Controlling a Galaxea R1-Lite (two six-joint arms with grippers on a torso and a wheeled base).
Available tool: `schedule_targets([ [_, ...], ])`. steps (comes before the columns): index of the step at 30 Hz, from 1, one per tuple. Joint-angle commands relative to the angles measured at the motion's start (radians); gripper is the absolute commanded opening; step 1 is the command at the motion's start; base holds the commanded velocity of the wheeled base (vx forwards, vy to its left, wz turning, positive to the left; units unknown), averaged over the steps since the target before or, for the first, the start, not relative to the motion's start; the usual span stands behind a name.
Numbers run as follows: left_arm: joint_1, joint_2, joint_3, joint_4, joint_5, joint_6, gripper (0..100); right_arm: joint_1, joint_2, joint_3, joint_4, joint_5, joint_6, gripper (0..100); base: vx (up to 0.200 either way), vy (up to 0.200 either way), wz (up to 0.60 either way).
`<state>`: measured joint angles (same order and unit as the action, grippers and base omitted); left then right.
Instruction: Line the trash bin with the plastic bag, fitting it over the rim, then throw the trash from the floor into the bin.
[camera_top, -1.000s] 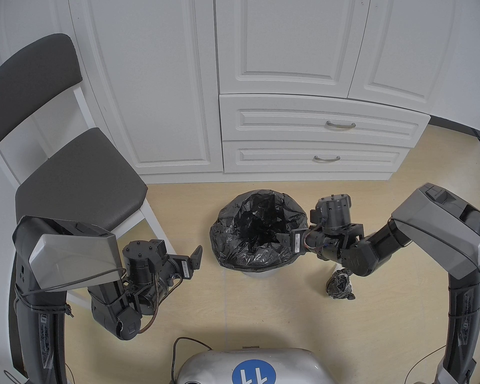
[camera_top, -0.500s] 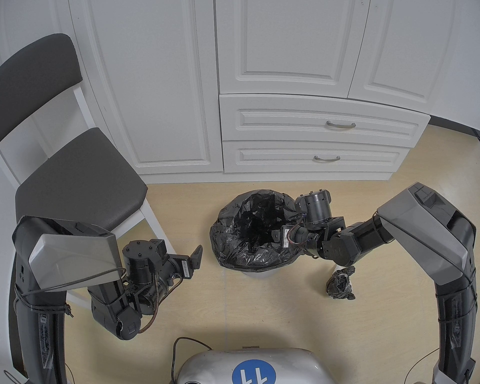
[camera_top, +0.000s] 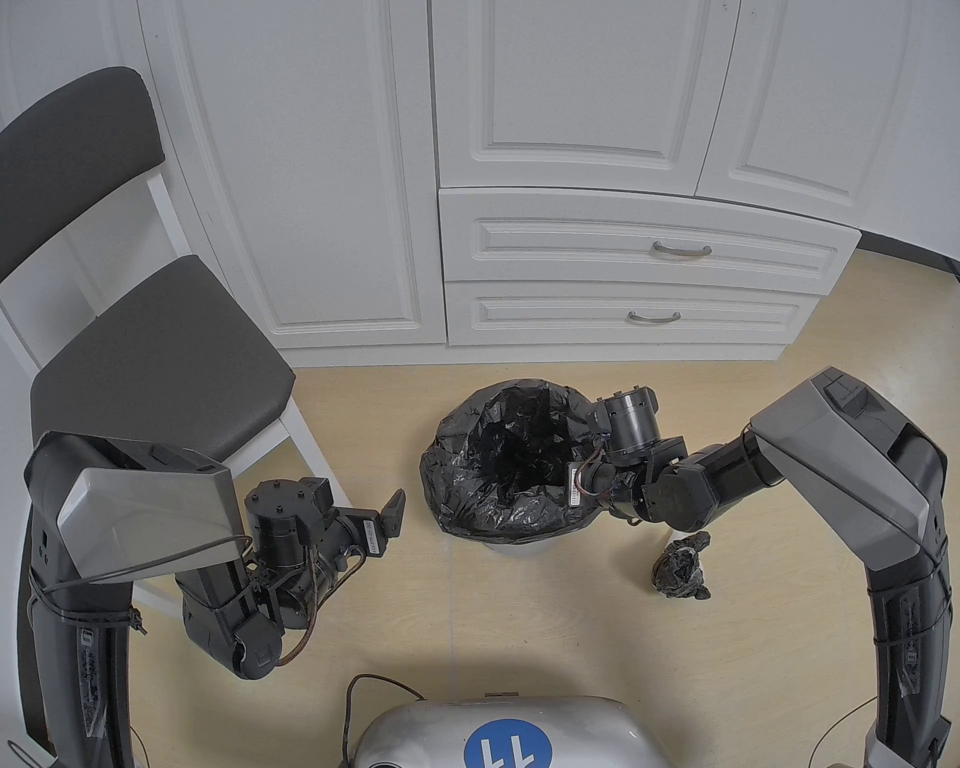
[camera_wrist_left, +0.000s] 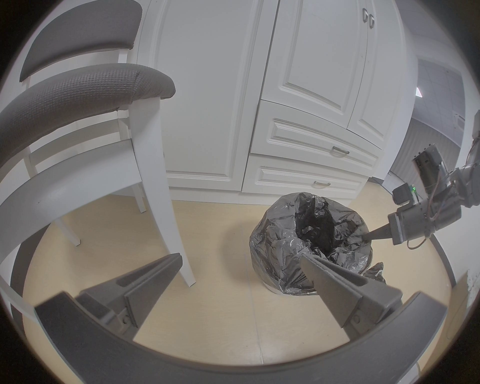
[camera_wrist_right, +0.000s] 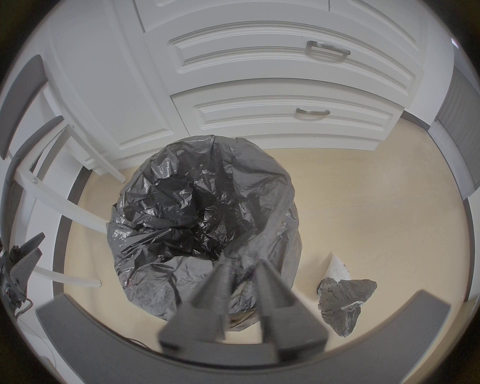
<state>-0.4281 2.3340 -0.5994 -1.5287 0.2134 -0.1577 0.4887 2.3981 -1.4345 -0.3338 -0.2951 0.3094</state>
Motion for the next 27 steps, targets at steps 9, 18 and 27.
schedule_targets([
  [9, 0.000, -0.001, 0.000, -0.001, 0.001, 0.000, 100, -0.001, -0.220, 0.252, -0.011, 0.001, -0.168, 0, 0.000, 0.000, 0.00],
  [18, 0.000, -0.001, 0.001, -0.001, 0.001, 0.000, 100, 0.008, -0.270, 0.325, -0.030, 0.004, -0.239, 0, 0.000, 0.000, 0.00],
  [27, 0.000, 0.001, 0.000, -0.001, 0.001, -0.002, 100, 0.028, -0.036, 0.149, -0.180, -0.029, -0.138, 100, 0.000, 0.000, 0.00],
])
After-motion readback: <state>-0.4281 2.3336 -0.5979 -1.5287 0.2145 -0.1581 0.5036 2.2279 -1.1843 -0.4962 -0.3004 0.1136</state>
